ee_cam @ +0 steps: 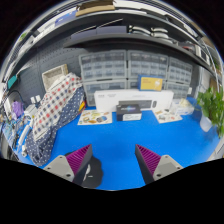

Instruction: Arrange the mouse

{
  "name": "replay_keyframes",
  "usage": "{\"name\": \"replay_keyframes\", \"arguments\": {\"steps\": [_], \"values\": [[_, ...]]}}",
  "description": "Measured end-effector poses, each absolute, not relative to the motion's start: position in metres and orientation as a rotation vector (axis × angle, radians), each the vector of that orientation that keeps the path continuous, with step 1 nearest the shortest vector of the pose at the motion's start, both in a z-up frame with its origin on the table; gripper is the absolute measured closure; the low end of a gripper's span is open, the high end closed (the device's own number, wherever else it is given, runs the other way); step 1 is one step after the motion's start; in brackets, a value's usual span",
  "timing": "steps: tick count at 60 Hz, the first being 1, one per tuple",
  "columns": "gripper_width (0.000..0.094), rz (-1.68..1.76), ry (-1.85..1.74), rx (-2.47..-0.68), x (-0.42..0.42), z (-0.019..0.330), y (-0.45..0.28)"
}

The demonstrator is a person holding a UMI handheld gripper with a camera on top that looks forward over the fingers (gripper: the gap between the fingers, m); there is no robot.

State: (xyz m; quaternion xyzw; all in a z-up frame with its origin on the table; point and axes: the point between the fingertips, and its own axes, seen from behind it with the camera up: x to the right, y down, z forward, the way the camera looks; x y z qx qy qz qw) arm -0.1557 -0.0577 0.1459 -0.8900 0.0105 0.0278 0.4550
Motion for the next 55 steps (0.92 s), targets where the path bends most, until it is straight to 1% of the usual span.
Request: {"name": "replay_keyframes", "arguments": {"steps": [9, 19, 37, 55], "values": [[0.0087, 0.065, -0.028, -2.173, -0.084, 0.18, -0.063], [0.0087, 0.046, -0.101, -2.147, -0.015, 0.196, -0.067], [0.0088, 0.068, -0.059, -2.149, 0.055, 0.2, -0.07], [0.0085, 0.057, -0.024, -2.158, 0.085, 0.192, -0.072]]}}
